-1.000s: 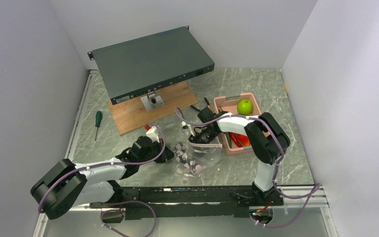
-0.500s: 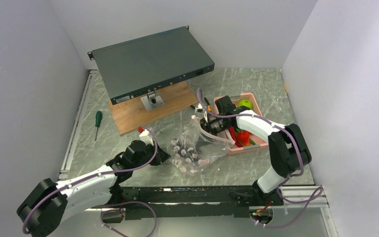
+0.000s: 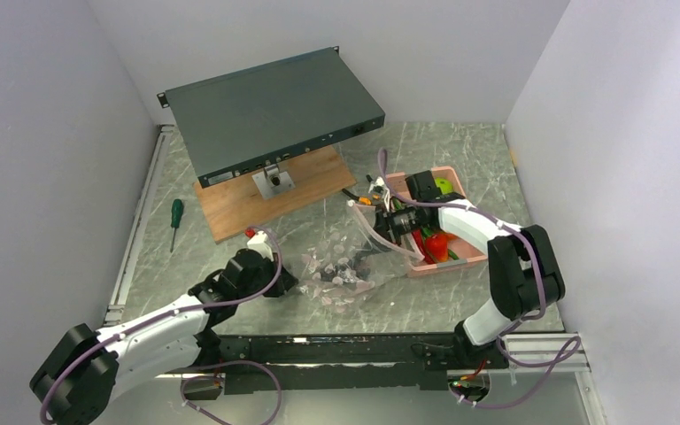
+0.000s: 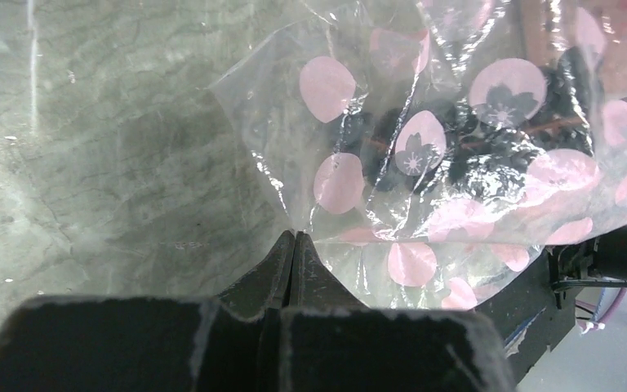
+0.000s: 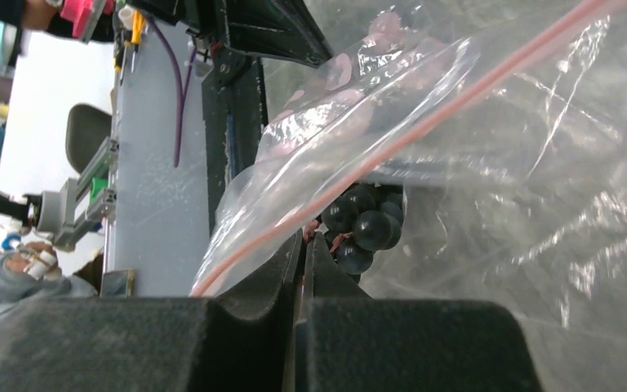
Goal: Open the zip-top bag and remove the fake food
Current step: Pick up the fake fruit from the zipper food storage bag.
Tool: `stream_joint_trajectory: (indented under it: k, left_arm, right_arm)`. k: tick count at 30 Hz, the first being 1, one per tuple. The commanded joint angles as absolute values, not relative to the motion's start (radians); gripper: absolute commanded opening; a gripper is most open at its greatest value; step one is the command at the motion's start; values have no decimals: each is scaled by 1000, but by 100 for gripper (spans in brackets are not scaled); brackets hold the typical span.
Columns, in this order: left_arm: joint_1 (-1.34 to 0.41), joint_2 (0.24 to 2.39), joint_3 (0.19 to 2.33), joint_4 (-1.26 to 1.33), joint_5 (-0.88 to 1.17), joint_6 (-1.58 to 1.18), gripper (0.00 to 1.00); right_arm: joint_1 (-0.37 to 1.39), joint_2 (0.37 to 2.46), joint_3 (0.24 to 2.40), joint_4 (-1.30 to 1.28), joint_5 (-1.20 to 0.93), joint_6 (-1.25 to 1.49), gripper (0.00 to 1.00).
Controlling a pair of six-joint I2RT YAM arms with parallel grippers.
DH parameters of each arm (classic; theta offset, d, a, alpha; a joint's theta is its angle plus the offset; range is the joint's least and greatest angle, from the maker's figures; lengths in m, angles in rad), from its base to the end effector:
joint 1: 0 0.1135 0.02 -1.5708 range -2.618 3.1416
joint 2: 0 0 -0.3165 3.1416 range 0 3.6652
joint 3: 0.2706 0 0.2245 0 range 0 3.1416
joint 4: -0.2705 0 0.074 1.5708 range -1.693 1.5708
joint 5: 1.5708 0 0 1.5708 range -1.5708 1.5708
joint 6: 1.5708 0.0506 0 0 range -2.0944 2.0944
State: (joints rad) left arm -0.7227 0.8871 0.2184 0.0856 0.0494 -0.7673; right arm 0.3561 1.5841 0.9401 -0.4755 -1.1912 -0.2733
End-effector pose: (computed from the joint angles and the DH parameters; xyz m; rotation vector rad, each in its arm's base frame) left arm 0.0966 -0.0885 0.2033 -0.0207 2.2983 -0.8806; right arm 0.2401 0.1395 0.2646 -1.0531 2.0780 1.5806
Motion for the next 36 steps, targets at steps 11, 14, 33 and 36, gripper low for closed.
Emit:
stream_joint_trajectory:
  k: [11, 14, 33, 36]
  left_arm:
    - [-678, 847, 254, 4, 9, -719, 0]
    - [-675, 827, 268, -49, 2, -709, 0]
    - [-671, 769, 278, -137, 3, -701, 0]
    - [-672, 755, 269, -140, 3, -705, 0]
  right_arm:
    - [210, 1348, 886, -309, -1138, -177, 0]
    - [178, 1294, 884, -312, -1142, -186, 0]
    - [-220, 976, 894, -214, -1261, -14, 0]
    - [-274, 977, 903, -205, -1272, 11, 0]
